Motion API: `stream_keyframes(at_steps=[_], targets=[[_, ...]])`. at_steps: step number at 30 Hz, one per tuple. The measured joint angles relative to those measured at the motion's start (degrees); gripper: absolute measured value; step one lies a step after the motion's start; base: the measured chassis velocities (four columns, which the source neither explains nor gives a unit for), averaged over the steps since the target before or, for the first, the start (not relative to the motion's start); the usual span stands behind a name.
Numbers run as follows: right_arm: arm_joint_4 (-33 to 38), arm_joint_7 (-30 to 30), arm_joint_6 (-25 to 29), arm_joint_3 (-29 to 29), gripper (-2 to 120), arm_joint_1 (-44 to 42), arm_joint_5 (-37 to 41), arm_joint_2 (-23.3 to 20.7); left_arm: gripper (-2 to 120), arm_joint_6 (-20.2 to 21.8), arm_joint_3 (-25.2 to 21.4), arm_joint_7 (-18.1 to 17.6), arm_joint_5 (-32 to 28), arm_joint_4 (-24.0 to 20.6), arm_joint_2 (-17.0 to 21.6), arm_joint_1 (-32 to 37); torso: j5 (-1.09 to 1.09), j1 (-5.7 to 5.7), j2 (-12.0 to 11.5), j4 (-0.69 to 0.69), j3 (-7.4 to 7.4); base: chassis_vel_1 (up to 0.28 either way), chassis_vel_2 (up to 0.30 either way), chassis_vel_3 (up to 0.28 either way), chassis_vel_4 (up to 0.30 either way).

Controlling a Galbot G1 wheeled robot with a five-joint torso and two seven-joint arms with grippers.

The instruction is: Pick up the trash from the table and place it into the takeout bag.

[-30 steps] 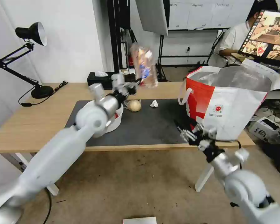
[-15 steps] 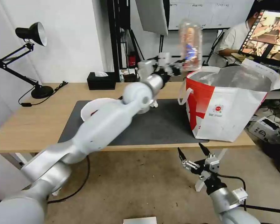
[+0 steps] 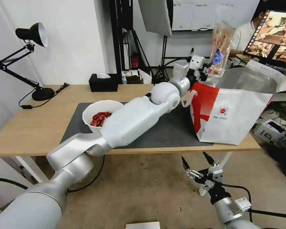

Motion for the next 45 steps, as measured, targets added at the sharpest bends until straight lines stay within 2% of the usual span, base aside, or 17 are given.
stream_keyframes(at_steps=[4, 10, 16, 18, 19, 24, 25, 28, 29, 32, 33, 36, 37, 39, 41, 44, 45], targets=[[-0.3, 0.0, 0.0, 0.0, 100, 0.1, 0.1, -0.2, 0, -0.8, 1.9, 2.5, 2.4, 1.5, 0.0, -1.2, 0.00, 0.00, 0.0, 0.01, 0.00, 0.000, 0.000, 0.000, 0.000], [-0.7, -0.1, -0.1, -0.1, 100, 0.5, 0.2, -0.4, 0, -1.2, 2.4, 3.8, 3.0, 2.1, 0.0, -1.5, -0.01, 0.00, 0.0, 0.00, 0.00, 0.000, 0.000, 0.000, 0.000], [-1.7, -0.1, -0.3, -0.3, 100, 1.1, 0.3, -0.6, 15, -1.0, 2.4, 4.3, -0.5, 0.5, 1.4, -1.0, -0.01, 0.00, 0.0, 0.00, 0.00, 0.000, 0.000, 0.000, 0.000], [-2.2, -0.1, -0.5, -0.6, 100, 1.7, 0.4, -0.8, 28, -0.1, 2.2, 4.5, -3.6, -0.9, 2.7, -0.9, -0.01, 0.00, 0.0, 0.00, 0.00, 0.000, 0.000, 0.000, 0.000], [-2.2, -0.1, -0.5, -0.6, 100, 1.7, 0.4, -0.8, 28, -0.1, 2.2, 4.5, -3.6, -0.9, 2.7, -0.9, -0.01, 0.00, 0.0, 0.00, 0.00, 0.000, 0.000, 0.000, 0.000], [-2.8, 0.0, -0.9, -1.6, 100, 2.7, 0.6, -1.1, 50, 0.9, 1.4, 4.5, -6.5, -3.6, 5.0, -0.9, -0.02, 0.00, 0.0, 0.00, 0.00, 0.000, 0.000, 0.000, 0.000], [-2.8, 0.0, -0.9, -1.6, 100, 2.7, 0.6, -1.1, 50, 0.9, 1.4, 4.5, -6.5, -3.6, 5.0, -0.9, -0.02, 0.00, 0.0, 0.00, 0.00, 0.000, 0.000, 0.000, 0.000], [-2.6, 0.3, -1.5, -2.1, 100, 3.4, 1.3, -1.2, 65, 1.2, 0.5, 4.2, -8.2, -6.7, 7.5, -0.7, -0.02, -0.01, 0.0, 0.00, 0.00, 0.000, 0.000, 0.000, 0.000], [-2.6, 0.3, -1.5, -2.1, 100, 3.4, 1.3, -1.2, 65, 1.2, 0.5, 4.2, -8.2, -6.7, 7.5, -0.7, -0.02, -0.01, 0.0, 0.00, 0.00, 0.000, 0.000, 0.000, 0.000], [-2.0, 0.5, -1.8, -1.9, 100, 3.5, 1.5, -1.2, 80, 1.2, -0.6, 4.1, -8.6, -9.3, 9.9, 0.4, -0.02, 0.00, 0.0, 0.00, 0.00, 0.000, 0.000, 0.000, 0.000], [-2.0, 0.5, -1.8, -1.9, 100, 3.5, 1.5, -1.2, 80, 1.2, -0.6, 4.1, -8.6, -9.3, 9.9, 0.4, -0.02, 0.00, 0.0, 0.00, 0.00, 0.000, 0.000, 0.000, 0.000], [-2.0, 0.5, -1.9, -1.8, 100, 3.4, 1.6, -1.2, 93, 0.8, -1.9, 3.3, -8.7, -12.6, 12.6, 3.1, -0.02, 0.00, 0.0, 0.00, 0.00, 0.000, 0.000, 0.000, 0.000], [-2.0, 0.5, -1.9, -1.8, 100, 3.4, 1.6, -1.2, 93, 0.8, -1.9, 3.3, -8.7, -12.6, 12.6, 3.1, -0.02, 0.00, 0.0, 0.00, 0.00, 0.000, 0.000, 0.000, 0.000], [-1.7, 0.6, -1.9, -1.7, 100, 3.2, 1.6, -1.2, 99, 0.6, -3.1, 2.1, -8.6, -16.2, 15.2, 6.1, -0.02, -0.01, 0.0, -0.01, 0.00, 0.000, 0.000, 0.000, 0.000], [-1.6, 0.6, -1.8, -1.7, 100, 3.1, 1.6, -1.2, 100, 0.6, -3.5, 1.7, -8.5, -17.8, 16.6, 7.4, -0.02, -0.01, 0.0, -0.01, 0.00, 0.000, 0.000, 0.000, 0.000], [-1.2, 0.8, -1.4, -1.4, 100, 3.2, 1.7, -1.3, 100, 0.6, -5.8, 0.5, -8.0, -23.0, 21.3, 12.4, -0.03, -0.01, 0.0, 0.00, 0.00, 0.000, 0.000, 0.000, 0.000], [-1.2, 0.8, -1.4, -1.4, 100, 3.2, 1.7, -1.3, 100, 0.6, -5.8, 0.5, -8.0, -23.0, 21.3, 12.4, -0.03, -0.01, 0.0, 0.00, 0.00, 0.000, 0.000, 0.000, 0.000]])
